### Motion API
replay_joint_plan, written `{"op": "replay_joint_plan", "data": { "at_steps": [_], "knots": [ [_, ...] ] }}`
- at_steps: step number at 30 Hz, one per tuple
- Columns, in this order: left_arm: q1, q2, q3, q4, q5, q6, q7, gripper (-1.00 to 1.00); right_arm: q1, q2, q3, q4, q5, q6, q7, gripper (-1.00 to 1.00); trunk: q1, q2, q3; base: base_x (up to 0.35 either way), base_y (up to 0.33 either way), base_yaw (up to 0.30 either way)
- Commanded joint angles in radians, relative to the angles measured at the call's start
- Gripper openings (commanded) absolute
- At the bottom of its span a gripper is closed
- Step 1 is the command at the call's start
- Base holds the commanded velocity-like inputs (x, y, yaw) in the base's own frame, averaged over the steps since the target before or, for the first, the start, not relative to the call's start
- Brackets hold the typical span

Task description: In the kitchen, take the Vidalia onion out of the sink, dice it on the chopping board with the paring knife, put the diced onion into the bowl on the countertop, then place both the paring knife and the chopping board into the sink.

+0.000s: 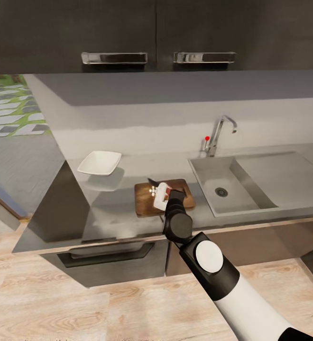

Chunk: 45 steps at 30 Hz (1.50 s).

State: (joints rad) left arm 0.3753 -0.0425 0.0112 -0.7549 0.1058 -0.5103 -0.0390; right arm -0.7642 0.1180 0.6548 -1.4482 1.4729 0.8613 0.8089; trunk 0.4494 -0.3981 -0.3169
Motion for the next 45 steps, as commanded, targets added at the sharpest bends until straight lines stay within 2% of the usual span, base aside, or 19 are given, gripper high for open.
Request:
{"op": "replay_joint_plan", "data": {
  "at_steps": [1,12,21,36,45],
  "knots": [
    [0.0,0.0,0.001,-0.001,0.008,0.0,-0.004,1.0,-0.001,0.0,0.002,0.0,0.01,0.002,0.01,-1.0,0.001,-0.002,-0.003,0.006,0.009,0.154],
    [0.0,-0.002,0.001,-0.001,0.007,0.001,-0.005,1.0,-0.001,-0.004,0.0,0.0,0.01,0.002,0.01,-1.0,0.001,-0.002,-0.015,0.001,-0.119,0.111],
    [0.0,-0.001,0.001,-0.001,0.006,0.0,-0.005,1.0,-0.001,0.0,-0.005,-0.001,0.008,0.002,0.006,-1.0,0.001,-0.002,-0.011,0.0,-0.106,-0.122],
    [0.0,-0.001,0.001,-0.001,0.006,0.0,-0.004,1.0,-0.001,0.0,-0.008,-0.002,0.006,0.007,0.003,-1.0,0.001,-0.002,-0.01,0.0,-0.001,-0.007],
    [0.0,0.0,0.001,-0.001,0.006,0.0,-0.004,1.0,-0.001,-0.003,-0.009,-0.001,0.004,0.007,0.003,-1.0,0.001,-0.002,-0.021,0.0,0.0,0.0]
  ]
}}
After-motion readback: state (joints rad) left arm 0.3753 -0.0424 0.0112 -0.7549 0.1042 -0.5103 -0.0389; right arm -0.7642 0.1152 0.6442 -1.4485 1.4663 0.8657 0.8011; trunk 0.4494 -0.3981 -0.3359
